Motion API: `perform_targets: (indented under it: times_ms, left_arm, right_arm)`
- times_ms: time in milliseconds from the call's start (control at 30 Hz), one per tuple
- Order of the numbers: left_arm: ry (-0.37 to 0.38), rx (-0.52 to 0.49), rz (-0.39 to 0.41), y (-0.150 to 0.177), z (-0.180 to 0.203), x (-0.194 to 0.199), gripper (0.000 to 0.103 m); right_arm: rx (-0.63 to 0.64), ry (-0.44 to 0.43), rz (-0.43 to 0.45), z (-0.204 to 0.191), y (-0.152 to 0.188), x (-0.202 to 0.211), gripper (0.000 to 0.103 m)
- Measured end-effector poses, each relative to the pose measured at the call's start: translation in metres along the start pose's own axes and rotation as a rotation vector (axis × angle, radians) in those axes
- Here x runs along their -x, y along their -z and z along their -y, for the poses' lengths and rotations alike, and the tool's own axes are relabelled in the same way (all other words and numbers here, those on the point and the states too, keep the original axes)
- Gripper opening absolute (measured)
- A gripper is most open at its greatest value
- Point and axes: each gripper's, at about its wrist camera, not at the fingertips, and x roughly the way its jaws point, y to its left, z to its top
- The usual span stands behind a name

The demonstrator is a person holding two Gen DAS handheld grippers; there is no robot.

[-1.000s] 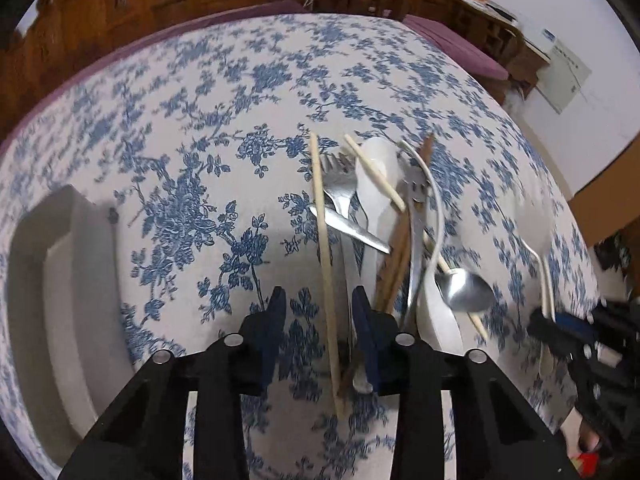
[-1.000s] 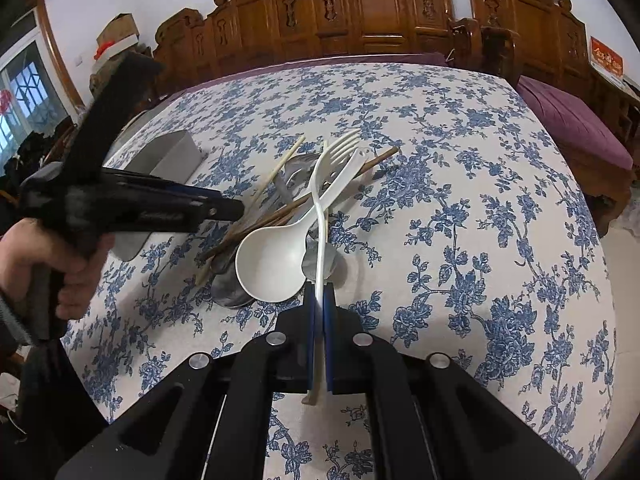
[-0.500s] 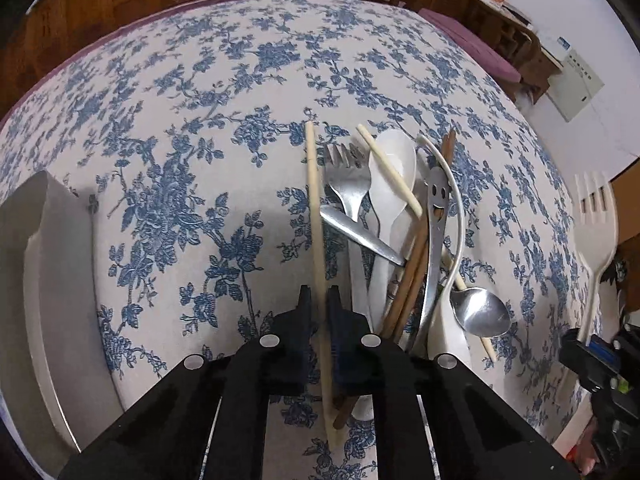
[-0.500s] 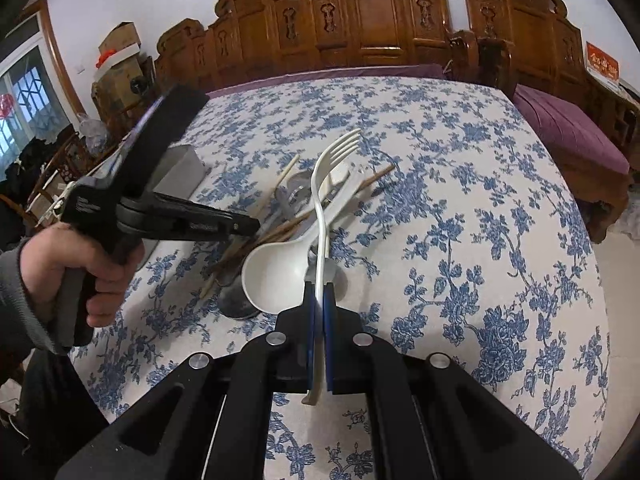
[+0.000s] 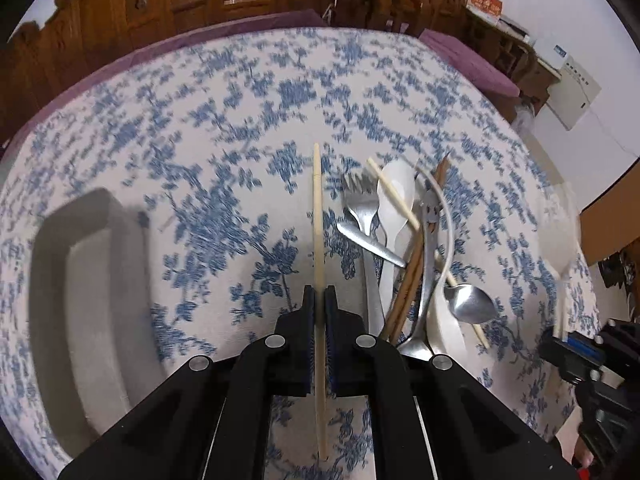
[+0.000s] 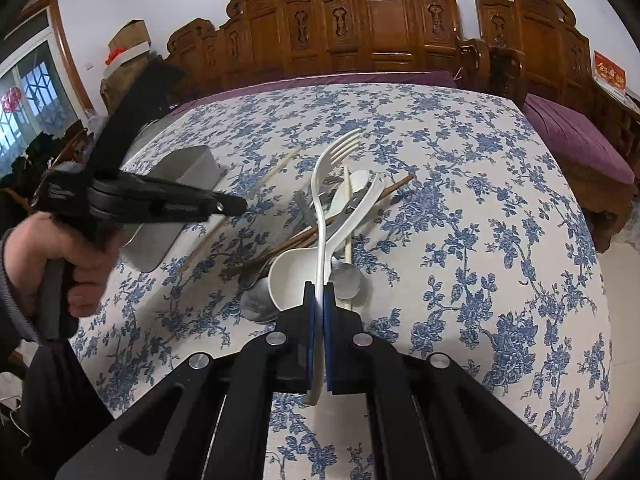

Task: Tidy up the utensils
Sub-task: 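Grasp a wooden chopstick with the left gripper while the right gripper holds the white fork, then carry the chopstick and white fork into the grey tray and release both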

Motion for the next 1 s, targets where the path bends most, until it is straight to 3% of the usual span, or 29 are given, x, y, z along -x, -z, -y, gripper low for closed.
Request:
perform_targets:
  times_ms: [567, 1000]
  left_arm:
    - [0.001, -0.012, 0.112, 0.019, -0.028, 0.081, 0.004]
    - [-0.036, 0.052, 0.117, 0.030, -0.091, 0.086, 0.004]
  right_arm:
    - [0.063, -0.038, 0.053, -0.039, -0.012, 0.032, 0.005]
    - [0.131, -0.069, 0.041, -0.086, -0.023, 0.015, 0.005]
